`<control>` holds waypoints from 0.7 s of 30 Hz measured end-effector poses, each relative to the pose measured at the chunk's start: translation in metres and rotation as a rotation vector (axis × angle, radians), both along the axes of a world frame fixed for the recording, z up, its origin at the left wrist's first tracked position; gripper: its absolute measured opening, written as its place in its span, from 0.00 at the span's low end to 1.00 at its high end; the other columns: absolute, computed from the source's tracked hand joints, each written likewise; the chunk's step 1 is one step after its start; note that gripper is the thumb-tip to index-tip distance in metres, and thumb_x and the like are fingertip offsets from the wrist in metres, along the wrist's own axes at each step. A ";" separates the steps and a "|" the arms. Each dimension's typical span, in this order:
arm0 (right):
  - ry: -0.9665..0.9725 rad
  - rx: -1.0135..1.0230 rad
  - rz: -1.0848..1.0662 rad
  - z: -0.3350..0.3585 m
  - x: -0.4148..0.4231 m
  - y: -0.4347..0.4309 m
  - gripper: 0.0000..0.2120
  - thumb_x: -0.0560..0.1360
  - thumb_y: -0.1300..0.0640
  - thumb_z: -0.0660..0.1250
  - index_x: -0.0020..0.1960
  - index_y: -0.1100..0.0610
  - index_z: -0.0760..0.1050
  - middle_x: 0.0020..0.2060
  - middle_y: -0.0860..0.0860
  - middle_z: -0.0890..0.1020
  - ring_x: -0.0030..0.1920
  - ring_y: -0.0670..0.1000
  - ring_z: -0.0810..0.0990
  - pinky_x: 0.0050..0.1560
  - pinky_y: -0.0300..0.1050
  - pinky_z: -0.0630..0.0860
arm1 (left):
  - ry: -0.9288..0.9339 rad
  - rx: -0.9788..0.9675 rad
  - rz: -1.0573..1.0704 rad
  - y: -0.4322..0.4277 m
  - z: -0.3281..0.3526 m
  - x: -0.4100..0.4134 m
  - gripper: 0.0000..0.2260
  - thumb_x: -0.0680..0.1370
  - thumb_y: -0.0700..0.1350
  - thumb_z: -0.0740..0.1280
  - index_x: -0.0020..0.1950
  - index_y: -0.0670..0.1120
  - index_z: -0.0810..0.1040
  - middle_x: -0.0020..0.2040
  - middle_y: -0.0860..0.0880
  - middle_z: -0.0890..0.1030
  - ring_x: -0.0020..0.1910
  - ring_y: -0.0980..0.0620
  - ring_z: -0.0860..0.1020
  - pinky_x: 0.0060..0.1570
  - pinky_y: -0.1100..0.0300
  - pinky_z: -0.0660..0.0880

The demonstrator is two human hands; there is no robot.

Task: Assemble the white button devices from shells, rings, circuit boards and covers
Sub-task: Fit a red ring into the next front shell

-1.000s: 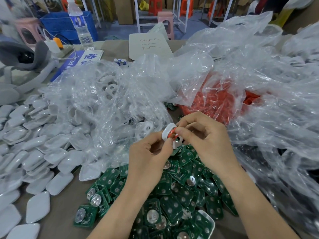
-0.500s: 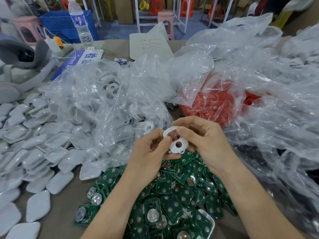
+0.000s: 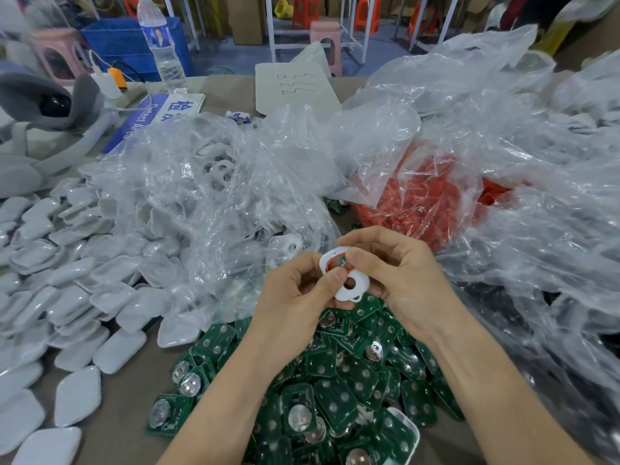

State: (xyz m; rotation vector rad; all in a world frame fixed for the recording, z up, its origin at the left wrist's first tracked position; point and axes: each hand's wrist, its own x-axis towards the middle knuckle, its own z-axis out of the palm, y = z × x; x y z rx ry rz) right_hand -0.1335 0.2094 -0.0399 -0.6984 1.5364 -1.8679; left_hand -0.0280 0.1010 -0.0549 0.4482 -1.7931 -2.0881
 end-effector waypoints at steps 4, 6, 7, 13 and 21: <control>-0.257 -0.034 0.055 0.003 -0.004 0.002 0.07 0.64 0.59 0.71 0.41 0.55 0.84 0.38 0.54 0.84 0.35 0.51 0.80 0.34 0.40 0.78 | 0.031 0.157 -0.031 0.000 0.001 0.000 0.12 0.69 0.48 0.70 0.48 0.44 0.82 0.45 0.46 0.86 0.44 0.51 0.84 0.42 0.63 0.80; -0.353 -0.072 0.075 0.005 -0.004 0.001 0.07 0.66 0.61 0.70 0.43 0.59 0.84 0.38 0.55 0.85 0.34 0.48 0.82 0.32 0.37 0.78 | 0.056 0.271 -0.047 -0.002 0.002 0.000 0.10 0.68 0.47 0.71 0.46 0.46 0.84 0.46 0.45 0.85 0.44 0.51 0.84 0.41 0.63 0.80; -0.375 -0.081 0.083 0.005 -0.004 0.002 0.07 0.66 0.61 0.69 0.43 0.59 0.84 0.39 0.55 0.85 0.34 0.47 0.82 0.32 0.37 0.78 | 0.064 0.322 -0.063 -0.004 0.003 0.000 0.09 0.68 0.45 0.72 0.46 0.46 0.85 0.46 0.44 0.85 0.44 0.50 0.84 0.41 0.63 0.80; -0.281 -0.103 0.071 0.002 -0.006 0.001 0.06 0.65 0.59 0.70 0.41 0.53 0.84 0.39 0.53 0.85 0.37 0.48 0.82 0.36 0.40 0.80 | 0.065 0.396 -0.087 -0.006 0.005 0.000 0.09 0.66 0.41 0.72 0.45 0.44 0.87 0.47 0.43 0.86 0.44 0.48 0.85 0.39 0.63 0.81; 0.588 0.211 -0.192 0.001 -0.007 0.005 0.07 0.72 0.62 0.72 0.42 0.50 0.81 0.41 0.45 0.82 0.44 0.47 0.81 0.47 0.41 0.77 | 0.044 0.088 -0.014 -0.004 0.002 0.001 0.07 0.67 0.44 0.73 0.44 0.46 0.84 0.44 0.43 0.86 0.44 0.47 0.85 0.43 0.61 0.81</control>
